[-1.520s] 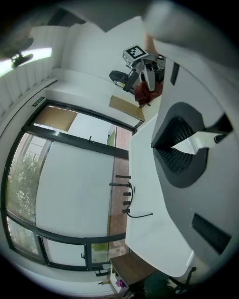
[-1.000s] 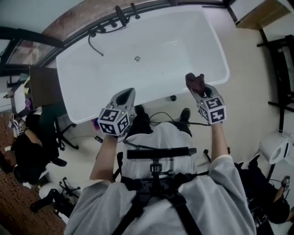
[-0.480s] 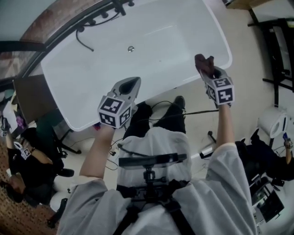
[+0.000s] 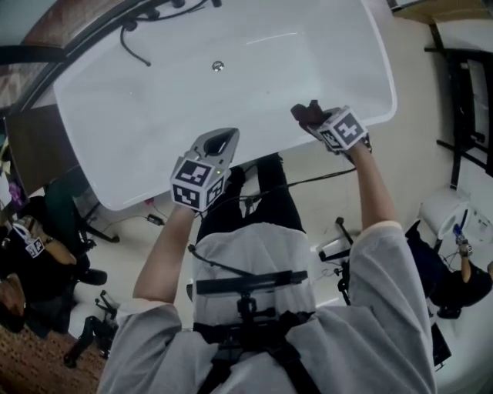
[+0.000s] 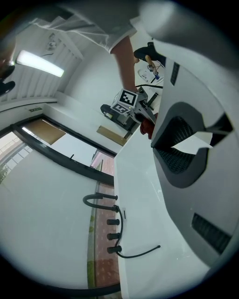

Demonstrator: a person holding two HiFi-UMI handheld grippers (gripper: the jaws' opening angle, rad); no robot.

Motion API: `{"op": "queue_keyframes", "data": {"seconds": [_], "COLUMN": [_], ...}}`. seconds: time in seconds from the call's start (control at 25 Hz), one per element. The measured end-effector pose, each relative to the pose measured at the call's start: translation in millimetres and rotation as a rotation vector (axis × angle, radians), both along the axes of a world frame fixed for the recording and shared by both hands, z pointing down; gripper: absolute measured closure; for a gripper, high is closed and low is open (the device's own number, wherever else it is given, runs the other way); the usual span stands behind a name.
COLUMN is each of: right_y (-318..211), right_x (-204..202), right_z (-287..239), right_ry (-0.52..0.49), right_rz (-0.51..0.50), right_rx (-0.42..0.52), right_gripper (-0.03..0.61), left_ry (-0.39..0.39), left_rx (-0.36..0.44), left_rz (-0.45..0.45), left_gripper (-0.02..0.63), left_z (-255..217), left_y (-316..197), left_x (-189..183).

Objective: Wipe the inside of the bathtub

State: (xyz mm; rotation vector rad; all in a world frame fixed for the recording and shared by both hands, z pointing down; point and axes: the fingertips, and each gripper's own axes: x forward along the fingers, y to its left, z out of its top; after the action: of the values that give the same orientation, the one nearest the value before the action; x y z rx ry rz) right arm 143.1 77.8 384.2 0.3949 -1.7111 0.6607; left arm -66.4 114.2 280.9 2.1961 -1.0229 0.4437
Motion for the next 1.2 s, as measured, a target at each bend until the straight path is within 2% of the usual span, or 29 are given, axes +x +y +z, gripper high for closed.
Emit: {"op": "queue_keyframes", "data": {"seconds": [0.24, 0.4, 0.52, 0.72, 0.96, 1.2], "right_y": [6, 15, 15, 18, 17, 45], "right_x": [-23, -14, -7, 9, 32, 25], "right_z": [72, 122, 149, 178, 203, 215], "right_ry": [-0.028, -0.017, -0.004, 0.013, 0.082, 0.105], "right_rz": [-0.202, -0.34, -0.407, -0.406, -0.339, -0.304], "right_rx": [-0.161, -0.274, -0.354, -0.464, -0.502, -0.586], "right_gripper": [0.43, 0.43, 0.43, 0.43, 0.43, 0.434], "left_ry": [-0.016, -0.021, -0.024, -0.03, -0.059, -0.077], "left_rx": [-0.048, -0.089, -0.112, -0.155, -0.202, -0.225], "left_rz": [-0.032, -0.006, 0.0, -0.051, -0.036, -0.045], "left_gripper": [0.606, 0.606, 0.606, 0.606, 0.606, 0.606], "left_z": [69, 114, 140, 178, 209, 219], "left_y": [-17, -24, -31, -43, -49, -50], "left_x": [23, 57, 75, 94, 114, 107]}}
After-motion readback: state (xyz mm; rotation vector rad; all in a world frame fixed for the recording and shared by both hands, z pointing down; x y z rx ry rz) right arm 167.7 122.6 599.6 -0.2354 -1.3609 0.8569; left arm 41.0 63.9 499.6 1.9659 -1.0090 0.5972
